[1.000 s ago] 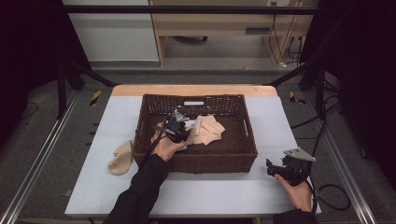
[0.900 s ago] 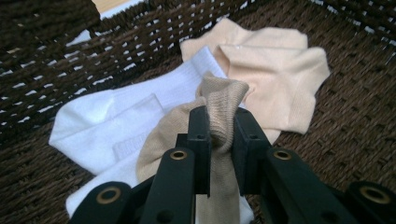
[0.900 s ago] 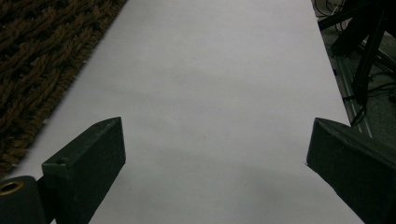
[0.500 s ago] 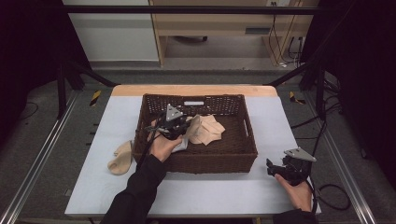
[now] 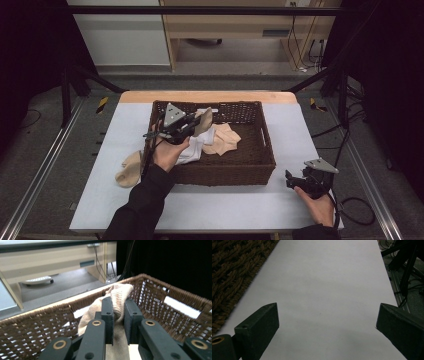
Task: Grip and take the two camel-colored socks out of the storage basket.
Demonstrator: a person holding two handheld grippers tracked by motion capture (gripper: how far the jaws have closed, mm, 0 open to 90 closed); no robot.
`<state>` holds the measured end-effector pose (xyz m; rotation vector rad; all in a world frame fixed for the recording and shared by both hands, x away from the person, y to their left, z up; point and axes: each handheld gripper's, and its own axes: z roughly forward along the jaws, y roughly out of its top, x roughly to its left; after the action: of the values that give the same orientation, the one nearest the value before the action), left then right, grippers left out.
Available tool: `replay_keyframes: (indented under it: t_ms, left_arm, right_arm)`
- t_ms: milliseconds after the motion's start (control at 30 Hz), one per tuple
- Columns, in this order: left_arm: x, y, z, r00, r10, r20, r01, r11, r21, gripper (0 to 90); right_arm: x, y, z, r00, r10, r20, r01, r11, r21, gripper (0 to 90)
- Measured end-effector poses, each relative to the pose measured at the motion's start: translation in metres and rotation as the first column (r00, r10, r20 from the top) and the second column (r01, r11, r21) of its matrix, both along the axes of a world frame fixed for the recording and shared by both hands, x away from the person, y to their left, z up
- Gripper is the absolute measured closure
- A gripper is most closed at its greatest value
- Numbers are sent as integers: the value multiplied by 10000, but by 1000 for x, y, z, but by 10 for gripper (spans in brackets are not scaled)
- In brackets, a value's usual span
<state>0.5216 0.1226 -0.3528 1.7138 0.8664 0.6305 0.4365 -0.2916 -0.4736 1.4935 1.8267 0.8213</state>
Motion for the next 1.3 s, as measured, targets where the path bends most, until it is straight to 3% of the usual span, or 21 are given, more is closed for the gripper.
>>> replay_keyframes:
  t_ms: [33,200,467,733,1033,1300]
  left_arm:
    - [-3,5,7,9999,39,106,-37,9997,-223,798]
    - [-10,16,19,9995,53,325,-36,9985,-545,799]
    - [-24,34,31,9991,-11,421,37,9980,-625,799]
    - [-45,69,45,9975,92,698,-26,9956,-934,799]
    - [-60,110,47,9949,580,823,-475,9911,-1243,799]
    - [-76,159,40,9861,1472,777,-1341,9791,-1530,799]
  right_arm:
    - [0,0,0,10000,-7,28,7,10000,8,48]
    - [0,0,0,10000,-4,18,4,10000,3,48]
    - [-1,0,0,10000,-22,45,22,10000,-12,48]
    - [-1,0,0,10000,-17,24,17,10000,-60,48]
    - [0,0,0,10000,-34,-22,34,10000,-74,48]
    - [-1,0,1,10000,-47,44,47,10000,-38,48]
